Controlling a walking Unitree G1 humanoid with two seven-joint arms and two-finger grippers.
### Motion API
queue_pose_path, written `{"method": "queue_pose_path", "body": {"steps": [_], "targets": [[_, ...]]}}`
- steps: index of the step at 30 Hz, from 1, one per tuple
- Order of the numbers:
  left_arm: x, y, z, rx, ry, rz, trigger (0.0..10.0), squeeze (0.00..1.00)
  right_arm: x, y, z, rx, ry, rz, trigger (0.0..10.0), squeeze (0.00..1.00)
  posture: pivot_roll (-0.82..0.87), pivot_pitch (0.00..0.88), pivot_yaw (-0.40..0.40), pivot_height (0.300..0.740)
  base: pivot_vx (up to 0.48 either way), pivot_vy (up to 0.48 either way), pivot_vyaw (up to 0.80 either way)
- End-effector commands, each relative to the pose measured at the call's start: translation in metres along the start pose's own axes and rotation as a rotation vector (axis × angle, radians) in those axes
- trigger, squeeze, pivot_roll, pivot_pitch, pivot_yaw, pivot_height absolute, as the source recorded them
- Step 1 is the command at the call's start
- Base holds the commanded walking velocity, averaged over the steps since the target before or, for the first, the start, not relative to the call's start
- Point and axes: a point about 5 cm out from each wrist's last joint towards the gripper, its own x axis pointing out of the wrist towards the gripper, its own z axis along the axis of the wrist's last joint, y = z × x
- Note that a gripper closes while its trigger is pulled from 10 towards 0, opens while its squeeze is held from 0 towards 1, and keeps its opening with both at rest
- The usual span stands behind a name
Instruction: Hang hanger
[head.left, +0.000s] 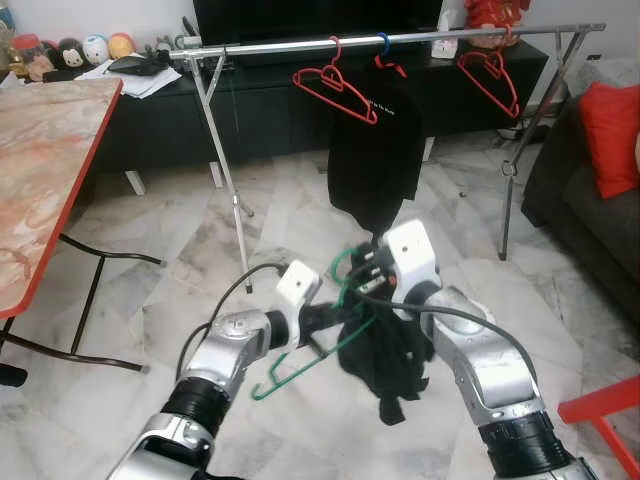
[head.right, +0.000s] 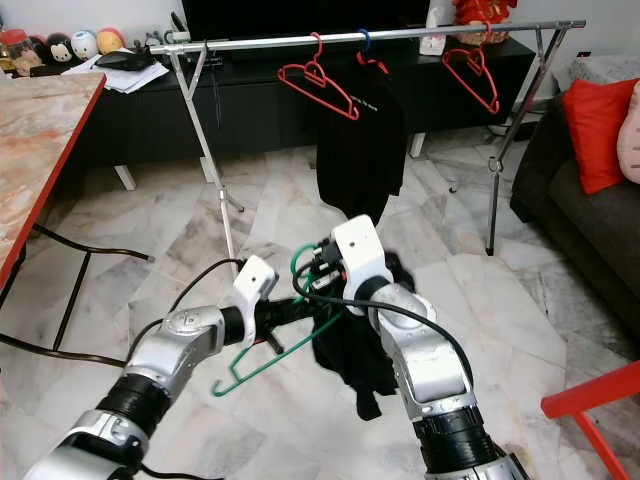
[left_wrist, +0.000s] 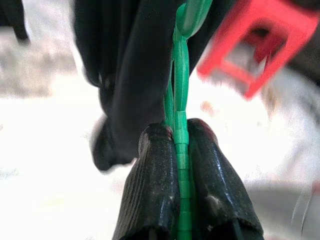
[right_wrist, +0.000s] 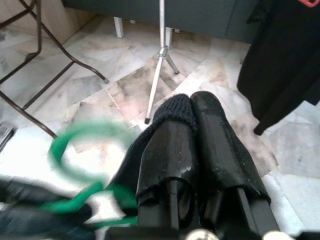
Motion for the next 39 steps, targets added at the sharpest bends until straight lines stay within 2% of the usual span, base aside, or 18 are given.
{"method": "queue_pose_path", "body": {"steps": [1, 3, 7, 8, 12, 13, 18, 21, 23, 24, 26, 29, 30, 31, 32, 35, 38, 39], "targets": [[0.000, 0.003, -0.010, 0.021, 0.072, 0.054, 10.0, 0.00, 0.000, 0.001, 0.014, -0.014, -0.056, 0.004, 10.0, 0.00, -0.17, 0.037, 0.041, 0.740, 0.000, 0.000, 0.00], [0.000, 0.012, -0.004, -0.021, 0.018, 0.161, 10.0, 0.00, 0.000, 0.001, 0.014, -0.013, -0.056, 0.003, 10.0, 0.00, -0.17, 0.038, 0.041, 0.740, 0.000, 0.000, 0.00], [0.000, 0.019, 0.009, -0.037, -0.078, 0.241, 10.0, 0.00, 0.000, 0.001, 0.014, -0.017, -0.052, 0.004, 10.0, 0.00, -0.17, 0.038, 0.039, 0.740, 0.000, 0.000, 0.00], [0.000, 0.017, 0.015, -0.049, -0.126, 0.207, 10.0, 0.00, 0.000, 0.002, 0.014, -0.016, -0.051, 0.007, 10.0, 0.00, -0.17, 0.038, 0.039, 0.740, 0.000, 0.000, 0.00], [0.000, 0.012, 0.022, -0.068, -0.189, 0.135, 10.0, 0.00, 0.000, 0.003, 0.013, -0.016, -0.050, 0.010, 10.0, 0.00, -0.17, 0.038, 0.038, 0.740, 0.000, 0.000, 0.00], [-0.001, 0.008, 0.030, -0.076, -0.258, 0.093, 10.0, 0.00, 0.000, 0.003, 0.013, -0.017, -0.050, 0.012, 10.0, 0.00, -0.17, 0.038, 0.037, 0.740, 0.000, 0.000, 0.00], [-0.003, 0.006, 0.040, -0.102, -0.341, 0.054, 10.0, 0.00, 0.000, 0.007, 0.014, -0.008, -0.051, 0.025, 10.0, 0.00, -0.17, 0.039, 0.037, 0.740, 0.000, 0.000, 0.00], [-0.011, -0.006, 0.052, -0.168, -0.475, -0.117, 10.0, 0.00, 0.000, 0.008, 0.013, -0.011, -0.049, 0.031, 10.0, 0.00, -0.17, 0.038, 0.037, 0.740, 0.000, 0.000, 0.00], [-0.013, -0.010, 0.051, -0.173, -0.471, -0.169, 10.0, 0.00, -0.001, 0.007, 0.013, -0.015, -0.048, 0.031, 10.0, 0.00, -0.17, 0.039, 0.038, 0.740, 0.000, 0.000, 0.00], [-0.012, -0.010, 0.044, -0.143, -0.409, -0.156, 10.0, 0.00, -0.001, 0.006, 0.014, -0.013, -0.051, 0.025, 10.0, 0.00, -0.17, 0.039, 0.038, 0.740, 0.000, 0.000, 0.00], [-0.005, -0.001, 0.013, -0.004, -0.143, -0.024, 10.0, 0.00, -0.001, 0.001, 0.015, -0.014, -0.055, 0.011, 10.0, 0.00, -0.17, 0.039, 0.037, 0.740, 0.000, 0.000, 0.00], [-0.003, 0.013, -0.009, 0.059, 0.031, 0.144, 10.0, 0.00, -0.001, 0.000, 0.015, -0.020, -0.052, 0.009, 10.0, 0.00, -0.17, 0.039, 0.038, 0.740, 0.000, 0.000, 0.00], [-0.004, 0.019, -0.010, 0.018, 0.025, 0.210, 10.0, 0.00, 0.000, 0.000, 0.015, -0.023, -0.050, 0.008, 10.0, 0.00, -0.17, 0.039, 0.038, 0.740, 0.000, 0.000, 0.00], [-0.004, 0.019, -0.010, 0.018, 0.025, 0.210, 10.0, 0.00, 0.000, 0.000, 0.015, -0.023, -0.050, 0.008, 10.0, 0.00, -0.17, 0.039, 0.038, 0.740, 0.000, 0.000, 0.00], [-0.005, 0.022, -0.005, -0.037, -0.017, 0.257, 10.0, 0.00, -0.001, -0.001, 0.014, -0.024, -0.049, 0.006, 10.0, 0.00, -0.17, 0.041, 0.039, 0.740, 0.000, 0.000, 0.00], [-0.008, 0.028, -0.001, -0.057, -0.033, 0.330, 10.0, 0.00, -0.001, -0.001, 0.015, -0.020, -0.052, 0.000, 10.0, 0.00, -0.17, 0.041, 0.039, 0.740, 0.000, 0.000, 0.00], [-0.003, 0.021, 0.018, -0.105, -0.200, 0.242, 10.0, 0.00, -0.001, 0.000, 0.015, -0.022, -0.052, 0.008, 10.0, 0.00, -0.17, 0.040, 0.037, 0.740, 0.000, 0.000, 0.00], [-0.002, 0.020, 0.020, -0.114, -0.220, 0.226, 10.0, 0.00, -0.001, 0.000, 0.015, -0.022, -0.052, 0.009, 10.0, 0.00, -0.17, 0.040, 0.037, 0.740, 0.000, 0.000, 0.00]]}}
